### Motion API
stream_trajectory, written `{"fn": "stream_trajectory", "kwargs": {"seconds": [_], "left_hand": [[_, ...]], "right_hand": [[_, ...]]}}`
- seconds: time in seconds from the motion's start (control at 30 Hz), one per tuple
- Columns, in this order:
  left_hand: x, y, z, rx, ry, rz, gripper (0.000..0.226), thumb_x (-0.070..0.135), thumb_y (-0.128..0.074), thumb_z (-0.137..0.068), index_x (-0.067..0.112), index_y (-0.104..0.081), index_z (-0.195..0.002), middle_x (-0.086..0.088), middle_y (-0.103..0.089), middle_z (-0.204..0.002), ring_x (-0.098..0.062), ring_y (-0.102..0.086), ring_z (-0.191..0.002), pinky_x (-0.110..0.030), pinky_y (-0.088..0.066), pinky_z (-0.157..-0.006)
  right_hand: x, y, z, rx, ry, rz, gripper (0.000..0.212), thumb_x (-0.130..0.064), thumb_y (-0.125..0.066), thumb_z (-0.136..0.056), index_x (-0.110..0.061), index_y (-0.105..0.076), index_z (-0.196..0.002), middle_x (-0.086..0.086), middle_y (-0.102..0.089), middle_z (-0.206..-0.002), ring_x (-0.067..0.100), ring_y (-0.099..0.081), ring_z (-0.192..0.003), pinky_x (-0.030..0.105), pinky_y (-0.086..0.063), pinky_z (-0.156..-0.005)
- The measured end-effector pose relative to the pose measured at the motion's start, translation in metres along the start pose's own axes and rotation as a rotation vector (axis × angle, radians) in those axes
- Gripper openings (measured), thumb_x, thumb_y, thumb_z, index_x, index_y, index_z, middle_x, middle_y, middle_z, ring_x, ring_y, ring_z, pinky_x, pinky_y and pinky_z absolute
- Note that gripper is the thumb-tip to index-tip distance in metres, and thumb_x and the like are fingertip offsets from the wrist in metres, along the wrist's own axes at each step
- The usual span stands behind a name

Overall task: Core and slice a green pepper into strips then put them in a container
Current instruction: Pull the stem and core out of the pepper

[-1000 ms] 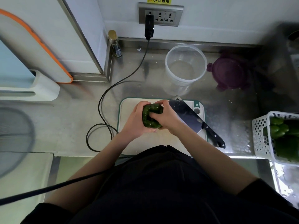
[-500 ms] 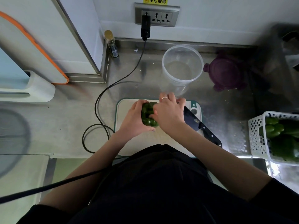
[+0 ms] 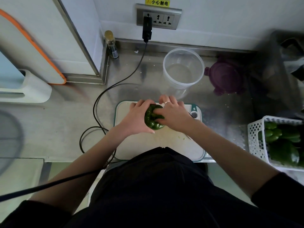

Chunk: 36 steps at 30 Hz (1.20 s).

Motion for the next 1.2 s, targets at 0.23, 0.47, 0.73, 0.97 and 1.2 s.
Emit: {"fn": "stream_trajectory", "kwargs": {"seconds": [0.23, 0.47, 0.73, 0.97, 1.2], "left_hand": [[0.001, 0.02, -0.011, -0.174, 0.001, 0.014, 0.1, 0.034, -0.091, -0.045, 0.028, -0.034, -0.128, 0.003, -0.041, -0.13, -0.022, -0.039, -0.115, -0.038, -0.038, -0.097], [-0.003, 0.031, -0.012, -0.222, -0.013, 0.13, 0.094, 0.018, -0.09, -0.05, 0.024, -0.039, -0.128, 0.011, -0.041, -0.117, -0.008, -0.044, -0.104, -0.022, -0.036, -0.089], [-0.01, 0.035, -0.016, -0.26, 0.035, 0.136, 0.1, 0.02, -0.091, -0.049, 0.026, -0.034, -0.131, 0.003, -0.047, -0.126, -0.012, -0.047, -0.108, -0.026, -0.041, -0.093], [0.002, 0.043, -0.02, -0.384, 0.093, 0.038, 0.089, 0.015, -0.088, -0.059, 0.017, -0.038, -0.134, 0.005, -0.048, -0.122, -0.012, -0.047, -0.11, -0.017, -0.034, -0.084], [-0.007, 0.036, -0.017, -0.448, 0.153, -0.011, 0.062, 0.021, -0.084, -0.066, 0.012, -0.053, -0.119, 0.001, -0.059, -0.104, -0.017, -0.057, -0.098, -0.021, -0.041, -0.079]], "right_hand": [[-0.001, 0.011, -0.018, -0.052, 0.104, 0.047, 0.016, -0.039, -0.058, -0.084, -0.028, -0.064, -0.094, 0.003, -0.032, -0.126, 0.025, -0.025, -0.118, 0.048, -0.034, -0.1], [-0.002, 0.006, -0.019, 0.091, 0.038, -0.122, 0.021, -0.035, -0.06, -0.088, -0.028, -0.071, -0.105, -0.001, -0.036, -0.127, 0.025, -0.027, -0.12, 0.045, -0.026, -0.107], [0.002, 0.008, -0.019, 0.222, 0.243, -0.08, 0.019, -0.014, -0.06, -0.087, -0.021, -0.061, -0.105, 0.0, -0.032, -0.142, 0.023, -0.023, -0.13, 0.04, -0.022, -0.112], [-0.001, 0.025, -0.047, -0.071, 0.552, 0.322, 0.018, -0.033, -0.069, -0.081, -0.039, -0.069, -0.098, -0.004, 0.011, -0.16, 0.027, 0.02, -0.144, 0.061, -0.001, -0.113], [-0.013, 0.021, -0.053, -0.093, 0.618, 0.378, 0.008, -0.035, -0.067, -0.08, -0.03, -0.073, -0.082, -0.008, -0.012, -0.159, 0.02, 0.012, -0.145, 0.068, 0.006, -0.109]]}}
Point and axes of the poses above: each hand's wrist, its own z-axis away from the middle knuckle, its own y-axis out of the back of the hand, x = y × z, the point moved 2 cm from there along -z, towards the middle knuckle
